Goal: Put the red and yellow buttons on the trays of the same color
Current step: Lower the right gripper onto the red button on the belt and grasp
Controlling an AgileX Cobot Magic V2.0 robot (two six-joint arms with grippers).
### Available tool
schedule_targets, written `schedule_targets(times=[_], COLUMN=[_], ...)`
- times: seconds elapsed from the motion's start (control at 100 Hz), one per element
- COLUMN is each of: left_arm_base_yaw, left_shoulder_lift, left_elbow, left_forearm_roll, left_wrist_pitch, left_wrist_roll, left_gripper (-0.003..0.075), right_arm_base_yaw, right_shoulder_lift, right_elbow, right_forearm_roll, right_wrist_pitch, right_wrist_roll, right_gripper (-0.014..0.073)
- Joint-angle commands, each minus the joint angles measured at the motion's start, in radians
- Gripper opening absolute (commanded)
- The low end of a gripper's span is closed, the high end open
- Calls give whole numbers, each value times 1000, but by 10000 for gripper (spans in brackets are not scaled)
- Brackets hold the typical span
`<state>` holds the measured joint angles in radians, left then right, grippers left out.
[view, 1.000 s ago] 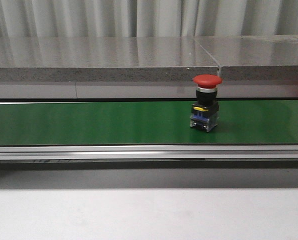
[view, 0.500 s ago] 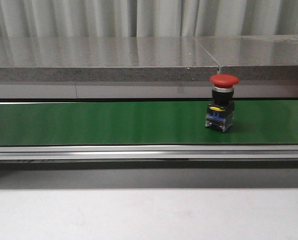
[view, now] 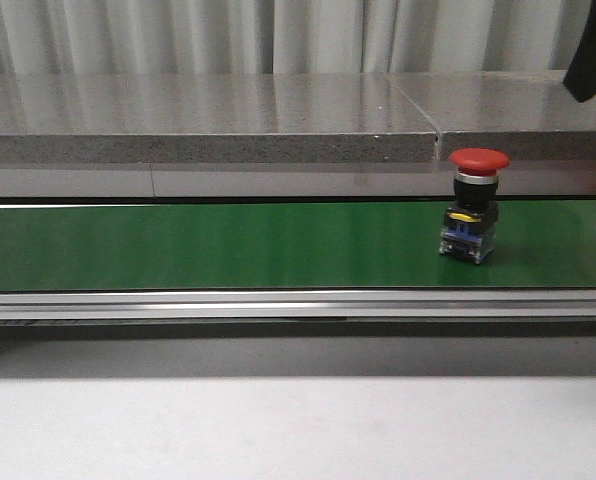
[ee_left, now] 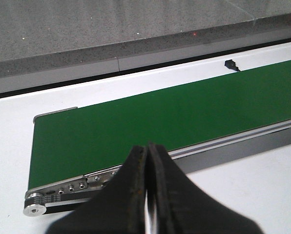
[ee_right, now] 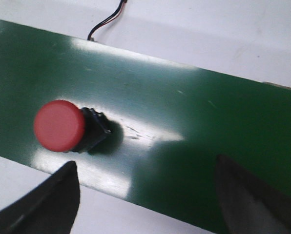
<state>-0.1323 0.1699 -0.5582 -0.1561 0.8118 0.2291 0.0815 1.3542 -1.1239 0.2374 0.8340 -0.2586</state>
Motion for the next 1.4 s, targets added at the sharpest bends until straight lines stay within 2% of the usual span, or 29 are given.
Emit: schedule_targets(times=[0.0,0.22,0.5,0.6,0.79,0.88,1.11,1.28,1.39], left_arm_base_yaw=[-8,-8,-8,-8,-8,-8,-8,-8,-8], left_shoulder_lift=[12,12,12,12,12,12,12,12,12], left_elbow=[-25,-25,-25,-25,-25,-25,-25,-25,-25], left_forearm_roll=[-19,-19,-19,-19,-19,-19,-19,-19,-19], left_wrist_pitch=[-71,-71,-71,-71,-71,-71,-71,-71,-71], left_wrist_roll=[-2,-2,-2,-2,-2,-2,-2,-2,-2], left_gripper=[-21,-21,-21,-21,-21,-21,-21,-21,-21], right_arm_base_yaw=[32,104,111,111,99,99,94,30,-36], right_shoulder_lift=[16,138,213,226,236,236,206,166,145], right_elbow=[-75,-194,-211,-211,-211,-211,-211,-211,-211], right_forearm_roll=[29,36,12,-35,-36,-37,-84,-161,-188], right_wrist_pitch=[2,146,196,171,129,114,36,25,27], right_wrist_roll=[-46,-136,-137,-137,-130,-121,58,228,280], right_gripper=[576,576,563,491,297,241,227,227,227])
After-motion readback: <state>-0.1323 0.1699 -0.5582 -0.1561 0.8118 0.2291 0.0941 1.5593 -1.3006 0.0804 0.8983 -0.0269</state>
